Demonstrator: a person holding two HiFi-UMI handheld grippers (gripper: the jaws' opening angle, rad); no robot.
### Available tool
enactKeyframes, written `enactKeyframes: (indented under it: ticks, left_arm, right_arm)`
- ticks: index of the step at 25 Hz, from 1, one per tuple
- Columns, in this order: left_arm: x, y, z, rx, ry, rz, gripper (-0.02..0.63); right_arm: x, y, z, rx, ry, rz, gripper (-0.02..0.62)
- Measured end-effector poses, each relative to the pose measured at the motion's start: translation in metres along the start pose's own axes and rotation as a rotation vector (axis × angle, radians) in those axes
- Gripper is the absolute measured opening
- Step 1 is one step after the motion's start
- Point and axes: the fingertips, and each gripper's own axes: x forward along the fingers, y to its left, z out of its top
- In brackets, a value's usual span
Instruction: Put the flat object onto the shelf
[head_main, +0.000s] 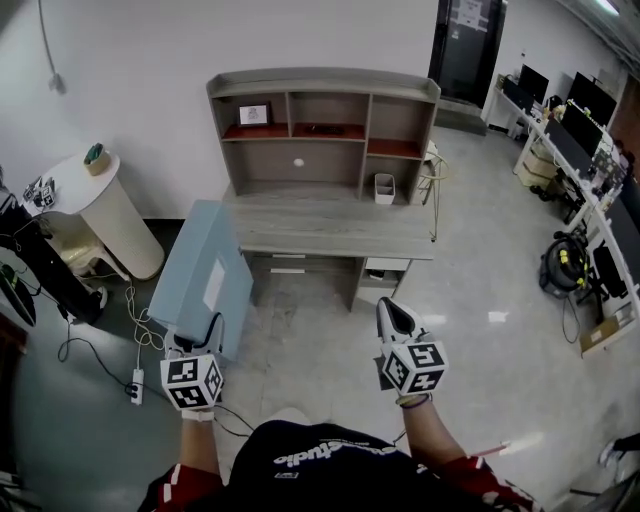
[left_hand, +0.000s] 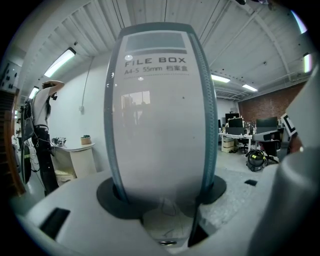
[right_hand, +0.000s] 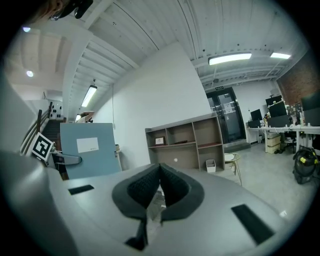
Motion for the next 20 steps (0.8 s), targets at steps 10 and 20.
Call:
enactKeyframes:
  ticks: [10, 20]
  left_arm:
    - [0.033, 0.003, -0.006, -0.008, 0.009, 0.002, 0.264]
    - [0.108, 0.01, 0.009, -0.021, -0.014, -0.034, 0.264]
  right_arm:
    - [0.016, -0.015, -0.008, -0.018, 0.017, -0.012, -0.002]
    - [0.065, -0.04, 0.003, -0.059, 0.028, -0.061, -0.002]
